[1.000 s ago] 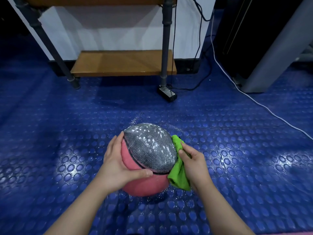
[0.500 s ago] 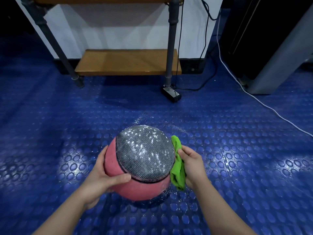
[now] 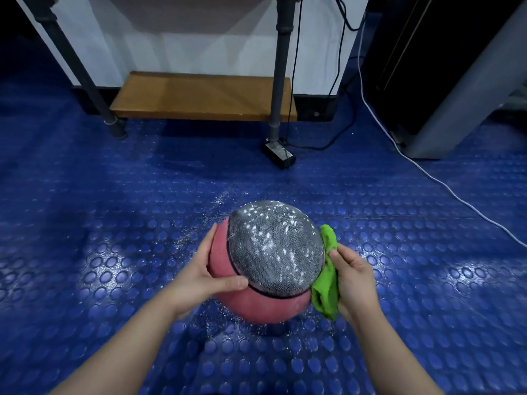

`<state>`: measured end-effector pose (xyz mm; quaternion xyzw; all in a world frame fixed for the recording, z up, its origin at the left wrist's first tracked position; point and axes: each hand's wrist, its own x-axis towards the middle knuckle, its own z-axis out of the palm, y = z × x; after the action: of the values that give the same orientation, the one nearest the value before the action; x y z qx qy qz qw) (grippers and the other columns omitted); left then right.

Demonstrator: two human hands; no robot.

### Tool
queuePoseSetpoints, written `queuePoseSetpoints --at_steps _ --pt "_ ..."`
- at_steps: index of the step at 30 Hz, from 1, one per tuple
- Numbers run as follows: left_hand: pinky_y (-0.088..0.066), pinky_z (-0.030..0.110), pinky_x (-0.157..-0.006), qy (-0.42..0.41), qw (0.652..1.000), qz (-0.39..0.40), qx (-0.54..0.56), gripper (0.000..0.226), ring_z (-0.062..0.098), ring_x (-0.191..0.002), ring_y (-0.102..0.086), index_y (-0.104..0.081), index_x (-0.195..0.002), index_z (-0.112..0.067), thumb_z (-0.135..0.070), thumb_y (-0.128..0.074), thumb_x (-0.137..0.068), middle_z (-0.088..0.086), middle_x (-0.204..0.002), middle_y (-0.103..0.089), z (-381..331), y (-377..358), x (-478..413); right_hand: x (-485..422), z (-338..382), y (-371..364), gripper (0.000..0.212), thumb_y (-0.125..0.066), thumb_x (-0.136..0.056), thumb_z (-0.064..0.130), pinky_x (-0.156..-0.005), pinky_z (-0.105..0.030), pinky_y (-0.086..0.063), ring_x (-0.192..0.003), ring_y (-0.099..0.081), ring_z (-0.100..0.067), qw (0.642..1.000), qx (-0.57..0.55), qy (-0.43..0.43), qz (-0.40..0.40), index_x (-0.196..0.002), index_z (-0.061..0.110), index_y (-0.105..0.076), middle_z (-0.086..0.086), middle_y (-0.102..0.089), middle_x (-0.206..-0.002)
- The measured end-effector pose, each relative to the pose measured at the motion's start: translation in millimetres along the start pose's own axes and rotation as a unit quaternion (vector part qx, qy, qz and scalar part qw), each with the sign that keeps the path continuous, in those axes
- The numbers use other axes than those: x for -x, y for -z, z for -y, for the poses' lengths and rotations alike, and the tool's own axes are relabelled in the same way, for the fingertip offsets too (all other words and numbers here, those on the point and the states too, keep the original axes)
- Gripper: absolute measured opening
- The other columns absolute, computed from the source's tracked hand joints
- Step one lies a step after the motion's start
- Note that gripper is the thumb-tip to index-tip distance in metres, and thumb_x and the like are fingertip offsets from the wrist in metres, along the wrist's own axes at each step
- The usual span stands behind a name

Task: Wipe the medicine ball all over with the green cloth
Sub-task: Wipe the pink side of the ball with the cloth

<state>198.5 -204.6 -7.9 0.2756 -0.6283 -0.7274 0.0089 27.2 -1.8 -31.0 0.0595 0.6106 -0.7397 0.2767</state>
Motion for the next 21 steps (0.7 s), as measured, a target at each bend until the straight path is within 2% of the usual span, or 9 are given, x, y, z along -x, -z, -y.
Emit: queuePoseSetpoints --at_steps 2,4,6,9,11,13,15,18,21 --pt "-0.030 0.036 -0.118 -0.028 0.990 -0.027 -0.133 0.139 -0.002 -0.144 -0.027 -0.012 -0.149 -0.056 -0.066 -0.092 -0.036 -0.015 -0.161 -0.020 -12 -1 4 -2 -1 -2 0.021 -0.050 -0.097 0.005 -0.079 -0.036 -0.055 -0.082 -0.068 -0.020 0.999 0.042 0.010 -0.008 -0.103 0.006 -0.069 -0.010 -0.074 -0.094" --pt "-0.006 0.036 -0.122 -0.061 0.961 -0.047 -0.265 0.147 -0.004 -0.148 0.009 0.004 -0.151 -0.053 -0.079 -0.082 -0.035 -0.020 -0.162 0.013 -17 -15 11 -3 1 -5 0.020 -0.052 -0.096 0.008 -0.079 -0.034 -0.052 -0.082 -0.066 -0.016 0.993 0.108 0.042 -0.012 -0.103 0.009 -0.071 -0.003 -0.074 -0.091" --pt "0.000 0.039 -0.120 -0.053 0.946 -0.078 -0.309 0.159 0.002 -0.146 0.021 0.021 -0.148 -0.049 -0.082 -0.080 -0.030 -0.025 -0.155 0.030 -16 -36 17 -1 4 -12 0.020 -0.055 -0.095 0.009 -0.083 -0.032 -0.050 -0.086 -0.063 -0.011 0.980 0.179 0.089 -0.019 -0.106 0.010 -0.072 0.004 -0.072 -0.093" --pt "-0.002 0.047 -0.123 -0.059 0.935 -0.156 -0.314 0.164 0.013 -0.149 0.021 0.028 -0.145 -0.048 -0.077 -0.083 -0.027 -0.024 -0.154 0.032 -9 -50 13 11 5 -26 0.027 -0.056 -0.094 0.007 -0.103 -0.026 -0.042 -0.113 -0.059 -0.009 0.953 0.253 0.166 -0.031 -0.118 0.012 -0.068 0.003 -0.066 -0.120" --pt "-0.004 0.050 -0.123 -0.064 0.933 -0.180 -0.306 0.163 0.016 -0.150 0.017 0.024 -0.147 -0.046 -0.072 -0.086 -0.029 -0.023 -0.156 0.027 -8 -50 7 25 2 -33 0.032 -0.057 -0.093 0.004 -0.107 -0.014 -0.034 -0.123 -0.051 -0.005 0.931 0.279 0.232 -0.026 -0.121 0.016 -0.065 0.005 -0.059 -0.131" --pt "-0.007 0.051 -0.123 -0.065 0.931 -0.183 -0.309 0.162 0.018 -0.150 0.015 0.019 -0.150 -0.044 -0.068 -0.088 -0.030 -0.024 -0.156 0.023 -9 -49 2 38 -4 -38 0.037 -0.058 -0.093 0.004 -0.106 -0.007 -0.029 -0.128 -0.047 -0.001 0.907 0.307 0.287 -0.008 -0.124 0.023 -0.062 0.008 -0.054 -0.136" --pt "-0.008 0.052 -0.122 -0.065 0.931 -0.178 -0.313 0.163 0.020 -0.150 0.014 0.016 -0.152 -0.041 -0.065 -0.090 -0.031 -0.024 -0.156 0.021 -10 -49 0 46 -11 -37 0.042 -0.059 -0.092 0.004 -0.108 -0.011 -0.029 -0.131 -0.043 0.001 0.881 0.335 0.334 0.015 -0.127 0.027 -0.058 0.012 -0.050 -0.140" --pt "-0.011 0.053 -0.122 -0.067 0.931 -0.175 -0.312 0.163 0.019 -0.150 0.013 0.015 -0.152 -0.041 -0.064 -0.091 -0.031 -0.027 -0.154 0.020 -9 -47 -1 45 -12 -33 0.042 -0.060 -0.090 0.003 -0.111 -0.021 -0.032 -0.133 -0.045 -0.008 0.837 0.373 0.400 0.041 -0.128 0.022 -0.057 0.012 -0.047 -0.141" --pt "-0.009 0.049 -0.123 -0.073 0.934 -0.172 -0.306 0.162 0.015 -0.150 0.013 0.016 -0.151 -0.043 -0.067 -0.089 -0.030 -0.026 -0.155 0.021 -3 -46 4 31 6 -40 0.036 -0.060 -0.091 0.002 -0.107 -0.007 -0.029 -0.128 -0.047 -0.005 0.844 0.387 0.371 0.032 -0.123 0.017 -0.064 0.008 -0.049 -0.137"
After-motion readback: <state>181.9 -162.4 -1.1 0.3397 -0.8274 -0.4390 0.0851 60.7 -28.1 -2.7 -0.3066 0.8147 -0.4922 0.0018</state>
